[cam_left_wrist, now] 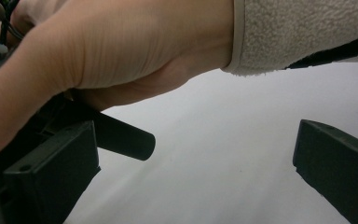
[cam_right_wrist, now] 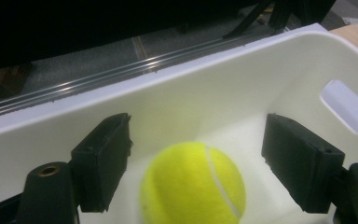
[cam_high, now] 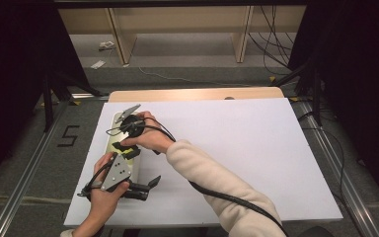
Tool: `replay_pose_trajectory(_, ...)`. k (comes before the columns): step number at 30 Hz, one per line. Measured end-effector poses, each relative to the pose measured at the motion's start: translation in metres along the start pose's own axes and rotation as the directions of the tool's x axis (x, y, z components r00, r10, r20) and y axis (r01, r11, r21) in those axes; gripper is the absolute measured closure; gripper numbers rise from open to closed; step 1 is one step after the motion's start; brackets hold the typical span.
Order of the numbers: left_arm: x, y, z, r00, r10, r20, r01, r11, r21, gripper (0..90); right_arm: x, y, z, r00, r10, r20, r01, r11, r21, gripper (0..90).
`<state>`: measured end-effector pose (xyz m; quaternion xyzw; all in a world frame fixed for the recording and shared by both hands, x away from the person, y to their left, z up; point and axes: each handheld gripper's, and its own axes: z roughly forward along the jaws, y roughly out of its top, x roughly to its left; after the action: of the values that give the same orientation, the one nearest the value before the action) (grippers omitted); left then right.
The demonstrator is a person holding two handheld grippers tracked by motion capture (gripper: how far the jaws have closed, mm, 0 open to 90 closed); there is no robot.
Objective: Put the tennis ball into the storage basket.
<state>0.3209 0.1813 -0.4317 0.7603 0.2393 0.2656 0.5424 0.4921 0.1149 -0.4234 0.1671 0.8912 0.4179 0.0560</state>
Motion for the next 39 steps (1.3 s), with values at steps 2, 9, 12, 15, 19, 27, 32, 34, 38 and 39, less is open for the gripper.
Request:
replay_pose_trajectory(2, 0.000, 0.000, 0.000, 1.0000, 0.000, 0.000, 0.000, 1.0000, 0.000, 0.0, 0.000, 0.001, -0.002, 1.0000, 0.001, 0.003, -0.001, 1.000, -0.006, 21.7)
replay_pose_trajectory(9, 0.000, 0.000, 0.000, 1.0000, 0.000, 0.001, 0.000, 1.0000, 0.001, 0.0, -0.003, 0.000, -0.006, 0.9999, 0.009, 0.014, -0.009, 1.000, -0.023, 19.6)
replay_pose_trajectory(12, 0.000, 0.000, 0.000, 1.0000, -0.001, 0.002, 0.001, 1.0000, 0.001, 0.0, -0.005, 0.000, -0.008, 0.9998, 0.010, 0.019, -0.009, 0.999, -0.034, 19.6)
replay_pose_trajectory(15, 0.000, 0.000, 0.000, 1.0000, 0.000, 0.001, 0.000, 1.0000, 0.000, 0.0, -0.007, 0.001, -0.014, 0.9995, 0.013, 0.028, -0.011, 0.999, -0.045, 19.5)
replay_pose_trajectory(19, 0.000, 0.000, 0.000, 1.0000, -0.001, 0.002, 0.001, 1.0000, 0.001, 0.0, -0.010, 0.000, -0.021, 0.9990, 0.019, 0.041, -0.017, 0.998, -0.057, 19.4)
replay_pose_trajectory(27, 0.000, 0.000, 0.000, 1.0000, -0.004, 0.000, 0.004, 1.0000, 0.000, 0.0, -0.019, -0.009, -0.040, 0.9965, 0.037, 0.075, -0.031, 0.997, -0.071, 19.3)
replay_pose_trajectory(32, 0.000, 0.000, 0.000, 1.0000, -0.005, 0.000, 0.005, 1.0000, 0.001, 0.0, -0.023, -0.015, -0.051, 0.9950, 0.047, 0.088, -0.041, 0.997, -0.070, 19.4)
replay_pose_trajectory(34, 0.000, 0.000, 0.000, 1.0000, -0.003, -0.002, 0.003, 1.0000, 0.000, 0.0, -0.024, -0.017, -0.054, 0.9943, 0.050, 0.094, -0.043, 0.996, -0.079, 19.4)
replay_pose_trajectory(38, 0.000, 0.000, 0.000, 1.0000, -0.006, -0.003, 0.006, 1.0000, 0.000, 0.0, -0.026, -0.021, -0.061, 0.9939, 0.052, 0.098, -0.043, 0.996, -0.083, 19.4)
replay_pose_trajectory(39, 0.000, 0.000, -0.001, 1.0000, -0.007, -0.003, 0.007, 1.0000, -0.001, 0.0, -0.026, -0.022, -0.063, 0.9937, 0.056, 0.098, -0.048, 0.995, -0.083, 19.4)
